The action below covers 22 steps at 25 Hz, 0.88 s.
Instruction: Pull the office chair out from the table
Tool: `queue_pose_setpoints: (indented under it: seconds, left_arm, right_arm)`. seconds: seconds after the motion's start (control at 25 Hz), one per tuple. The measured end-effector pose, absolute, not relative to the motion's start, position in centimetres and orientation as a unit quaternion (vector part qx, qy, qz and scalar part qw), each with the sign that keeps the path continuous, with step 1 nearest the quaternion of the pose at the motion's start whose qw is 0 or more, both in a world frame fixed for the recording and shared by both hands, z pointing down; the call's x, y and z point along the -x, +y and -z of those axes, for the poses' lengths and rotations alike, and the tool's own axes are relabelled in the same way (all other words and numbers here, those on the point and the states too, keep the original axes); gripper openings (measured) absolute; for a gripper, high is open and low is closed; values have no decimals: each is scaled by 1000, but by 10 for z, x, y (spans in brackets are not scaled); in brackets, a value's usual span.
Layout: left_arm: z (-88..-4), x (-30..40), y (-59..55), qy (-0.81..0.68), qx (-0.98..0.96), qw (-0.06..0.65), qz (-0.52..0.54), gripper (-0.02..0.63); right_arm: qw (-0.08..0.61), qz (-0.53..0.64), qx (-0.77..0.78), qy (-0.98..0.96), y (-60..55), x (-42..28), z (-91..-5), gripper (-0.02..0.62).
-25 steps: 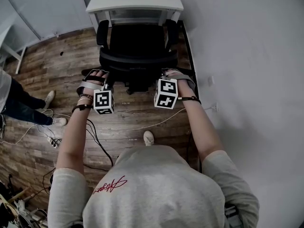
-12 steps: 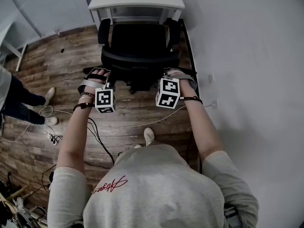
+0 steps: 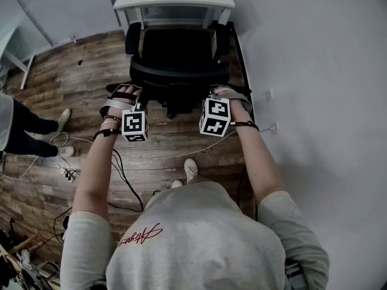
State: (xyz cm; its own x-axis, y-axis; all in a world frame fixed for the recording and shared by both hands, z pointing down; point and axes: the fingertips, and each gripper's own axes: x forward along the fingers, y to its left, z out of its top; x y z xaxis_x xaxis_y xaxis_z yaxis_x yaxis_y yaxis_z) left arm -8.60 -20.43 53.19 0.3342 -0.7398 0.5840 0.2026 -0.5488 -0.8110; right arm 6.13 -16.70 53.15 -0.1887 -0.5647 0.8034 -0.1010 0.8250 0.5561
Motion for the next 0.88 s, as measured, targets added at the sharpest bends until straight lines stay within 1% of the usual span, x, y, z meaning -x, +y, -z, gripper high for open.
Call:
queue_pose_setpoints:
  seconds: [0.88]
  left_arm:
    - [-534,95,-157,191,693,437,541,68]
  right_arm:
    - [596,196,-226,-745,-119,-52,-534,100]
